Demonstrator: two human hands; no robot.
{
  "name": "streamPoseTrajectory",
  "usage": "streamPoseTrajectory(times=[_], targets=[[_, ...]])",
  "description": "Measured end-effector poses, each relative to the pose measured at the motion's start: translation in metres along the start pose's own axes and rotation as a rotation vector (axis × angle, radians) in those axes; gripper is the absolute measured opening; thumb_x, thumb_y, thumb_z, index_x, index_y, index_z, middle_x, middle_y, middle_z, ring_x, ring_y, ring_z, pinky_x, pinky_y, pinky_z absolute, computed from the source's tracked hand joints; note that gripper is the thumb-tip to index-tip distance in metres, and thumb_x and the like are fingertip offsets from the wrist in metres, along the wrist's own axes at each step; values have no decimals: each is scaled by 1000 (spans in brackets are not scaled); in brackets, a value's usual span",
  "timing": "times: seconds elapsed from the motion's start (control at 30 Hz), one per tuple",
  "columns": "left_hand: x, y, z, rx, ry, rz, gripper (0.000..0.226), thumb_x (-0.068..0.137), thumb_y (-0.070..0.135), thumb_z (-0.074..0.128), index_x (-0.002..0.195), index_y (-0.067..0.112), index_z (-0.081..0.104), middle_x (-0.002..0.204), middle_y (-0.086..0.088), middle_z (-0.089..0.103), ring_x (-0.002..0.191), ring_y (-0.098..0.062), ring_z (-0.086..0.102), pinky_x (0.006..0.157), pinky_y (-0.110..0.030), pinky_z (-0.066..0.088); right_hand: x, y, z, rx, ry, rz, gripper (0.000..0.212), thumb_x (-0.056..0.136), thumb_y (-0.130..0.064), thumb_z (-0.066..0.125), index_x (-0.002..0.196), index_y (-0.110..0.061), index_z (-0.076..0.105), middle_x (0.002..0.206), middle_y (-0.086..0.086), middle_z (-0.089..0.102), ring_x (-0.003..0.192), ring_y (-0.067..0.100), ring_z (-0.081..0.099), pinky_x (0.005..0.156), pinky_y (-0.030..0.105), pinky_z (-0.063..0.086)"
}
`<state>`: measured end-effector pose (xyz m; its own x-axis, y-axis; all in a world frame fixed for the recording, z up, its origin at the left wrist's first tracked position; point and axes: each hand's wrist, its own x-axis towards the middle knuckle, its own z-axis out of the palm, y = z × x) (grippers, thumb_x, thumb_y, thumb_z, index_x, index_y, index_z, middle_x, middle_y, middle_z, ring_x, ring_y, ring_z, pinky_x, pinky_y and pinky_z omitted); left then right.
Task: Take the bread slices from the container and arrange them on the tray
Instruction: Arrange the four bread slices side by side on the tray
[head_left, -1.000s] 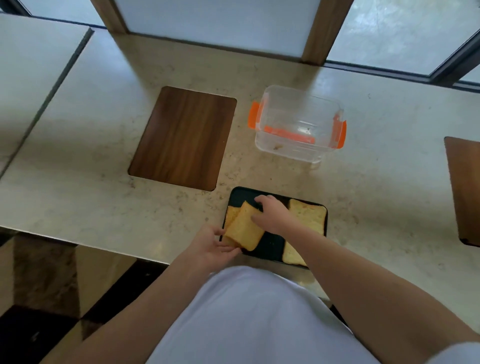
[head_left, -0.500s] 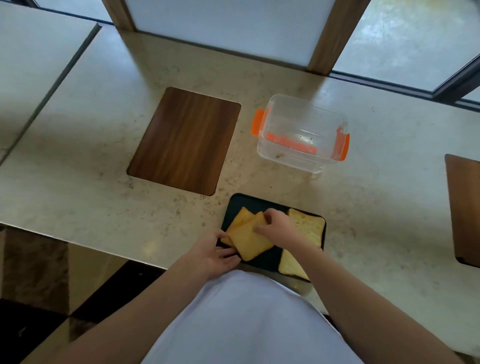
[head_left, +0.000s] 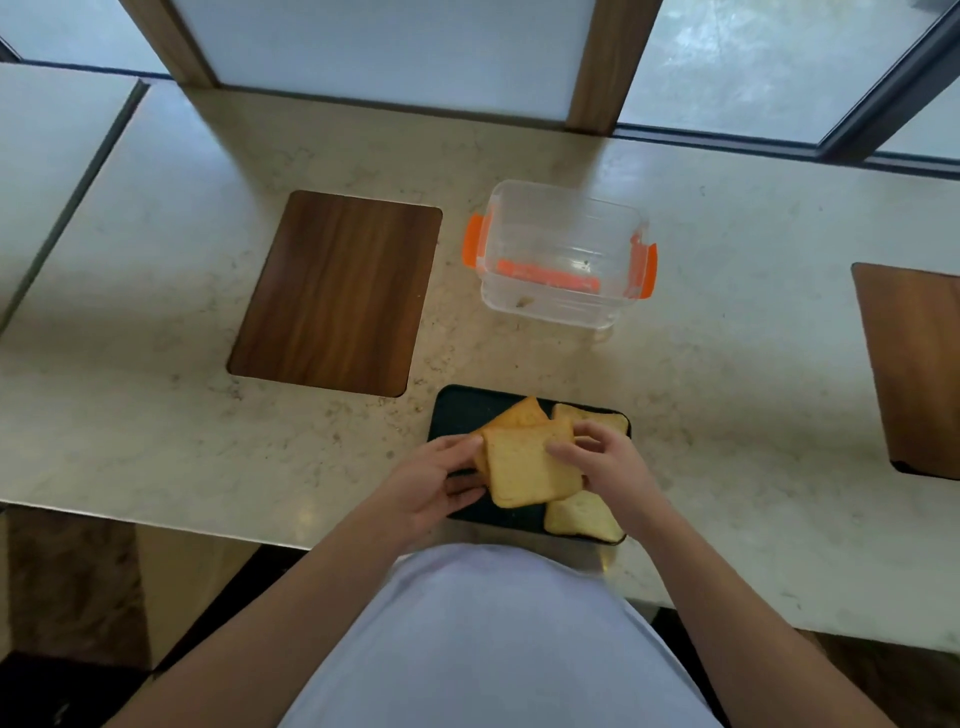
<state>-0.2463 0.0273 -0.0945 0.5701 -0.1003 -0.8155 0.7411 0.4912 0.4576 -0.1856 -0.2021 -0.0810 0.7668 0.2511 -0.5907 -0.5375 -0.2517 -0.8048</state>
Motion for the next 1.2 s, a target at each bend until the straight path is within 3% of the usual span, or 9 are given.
streamPoseTrajectory(times=[0.17,0.37,0.47,0.63,0.8,0.97,1.03,1.1,1.2], targets=[[7,-1,5,62,20,0,22,94,23,67,113,13,69,99,-7,75,95,-26,71,77,-36,57,-6,7,-1,-22,64,-51,11,87,-32,77,90,-42,75,96,-13,78,88,4,72,72,28,52],[11,-7,0,-79,112,-27,26,93,12,65,118,6,60,109,-18,69,98,-32,68,72,-38,58,-8,29,-16,196,237,29,20,88,-27,75,106,-18,72,108,10,75,99,28,72,85,47,60],[12,-8,-2,-193,156,-21,33,93,3,61,125,0,53,118,-24,65,101,-33,67,69,-37,60,-6,37,-28,345,293,121,21,91,-20,73,110,-12,68,111,14,72,101,27,71,89,50,59],[12,-11,-2,-333,156,-46,37,89,-6,61,126,-3,53,120,-26,63,100,-32,69,69,-36,62,-8,42,-33,540,323,146,13,93,-14,69,105,-9,65,97,7,71,79,14,72,61,27,59],[13,-15,3,-251,141,-86,40,91,-10,58,129,2,51,121,-26,62,103,-35,67,78,-40,58,-9,44,-29,292,392,157,19,92,-18,71,110,-11,65,111,13,71,98,26,69,90,49,57],[13,-16,9,-221,138,-153,35,95,6,58,128,-2,51,121,-28,62,107,-40,64,85,-44,55,-18,37,-26,-267,607,6,54,89,-14,68,140,-10,53,138,7,57,127,25,53,106,46,46],[11,-18,9,-156,138,-205,38,95,11,58,128,-7,50,121,-28,61,108,-41,63,86,-45,54,-21,30,-25,-410,670,-123,52,89,-11,64,139,-9,52,137,6,54,127,23,51,105,43,46],[10,-20,7,-109,151,-223,41,96,13,57,129,-8,48,121,-29,61,108,-41,64,85,-45,55,-21,19,-19,-428,514,-203,34,93,-12,62,127,-15,59,124,3,62,110,15,62,89,29,52],[9,-18,1,-79,157,-213,46,95,15,57,132,-10,45,117,-29,61,105,-41,65,85,-45,56,-15,1,2,-446,23,26,23,96,-28,62,119,-24,62,109,-5,70,96,4,66,76,20,53]])
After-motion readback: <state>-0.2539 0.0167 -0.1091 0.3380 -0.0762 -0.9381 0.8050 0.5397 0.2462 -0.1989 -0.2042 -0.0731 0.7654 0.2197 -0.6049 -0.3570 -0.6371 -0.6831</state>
